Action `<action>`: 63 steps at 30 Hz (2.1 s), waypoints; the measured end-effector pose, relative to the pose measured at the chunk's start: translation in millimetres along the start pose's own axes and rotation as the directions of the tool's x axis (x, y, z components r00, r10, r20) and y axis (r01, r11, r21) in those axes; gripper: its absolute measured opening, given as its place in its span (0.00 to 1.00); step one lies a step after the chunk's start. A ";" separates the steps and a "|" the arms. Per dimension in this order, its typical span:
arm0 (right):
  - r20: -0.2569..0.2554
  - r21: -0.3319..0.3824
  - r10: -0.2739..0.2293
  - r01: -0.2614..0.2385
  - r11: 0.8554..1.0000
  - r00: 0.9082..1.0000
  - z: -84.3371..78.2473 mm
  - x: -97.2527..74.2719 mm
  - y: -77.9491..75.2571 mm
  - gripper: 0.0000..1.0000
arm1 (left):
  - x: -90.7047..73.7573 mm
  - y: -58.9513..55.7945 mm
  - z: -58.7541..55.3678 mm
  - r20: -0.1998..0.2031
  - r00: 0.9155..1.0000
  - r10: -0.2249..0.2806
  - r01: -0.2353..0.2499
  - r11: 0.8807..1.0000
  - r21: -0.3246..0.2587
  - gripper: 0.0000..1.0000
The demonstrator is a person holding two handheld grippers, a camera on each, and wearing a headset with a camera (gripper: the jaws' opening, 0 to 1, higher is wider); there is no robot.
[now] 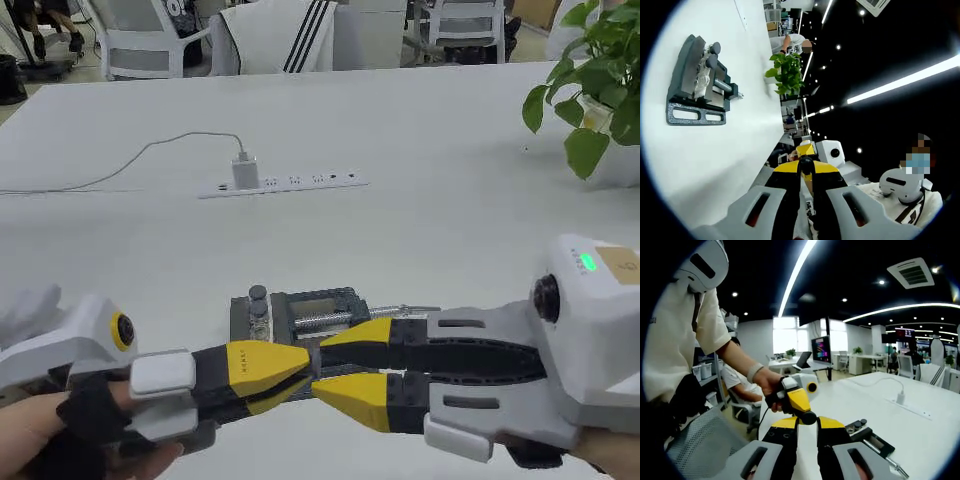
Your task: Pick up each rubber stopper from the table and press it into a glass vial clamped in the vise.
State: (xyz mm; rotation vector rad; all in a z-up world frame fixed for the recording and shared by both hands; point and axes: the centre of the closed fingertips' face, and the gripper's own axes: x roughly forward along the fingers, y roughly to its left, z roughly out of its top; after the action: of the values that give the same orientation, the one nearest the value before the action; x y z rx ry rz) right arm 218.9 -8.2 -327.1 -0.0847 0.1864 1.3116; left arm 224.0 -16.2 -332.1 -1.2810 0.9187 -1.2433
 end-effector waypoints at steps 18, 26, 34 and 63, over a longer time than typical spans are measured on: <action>0.005 0.036 0.047 -0.047 0.998 0.999 6.6 -4.6 4.5 0.07 | 1.2 -6.1 -4.6 -0.010 0.998 -0.055 0.054 0.998 -0.041 0.04; -0.004 0.065 0.088 -0.088 0.994 0.996 8.1 -5.3 9.6 0.06 | 1.5 -9.4 -9.7 -0.034 0.997 -0.075 0.073 0.996 -0.050 0.04; -0.014 0.054 0.099 -0.098 0.994 0.995 4.9 -4.9 13.1 0.05 | 1.7 -8.2 -14.0 -0.046 0.997 -0.062 0.060 0.998 -0.026 0.05; -0.063 0.079 0.098 -0.092 0.993 0.993 -12.9 -8.9 9.5 0.05 | -3.9 18.8 -18.5 -0.088 0.987 0.134 -0.094 0.927 0.364 0.70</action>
State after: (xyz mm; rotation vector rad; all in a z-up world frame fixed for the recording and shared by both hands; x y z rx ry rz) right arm 206.4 -16.4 -337.8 -0.0557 0.3001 1.3961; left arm 208.1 -17.9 -353.5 -0.8643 0.7875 -1.3290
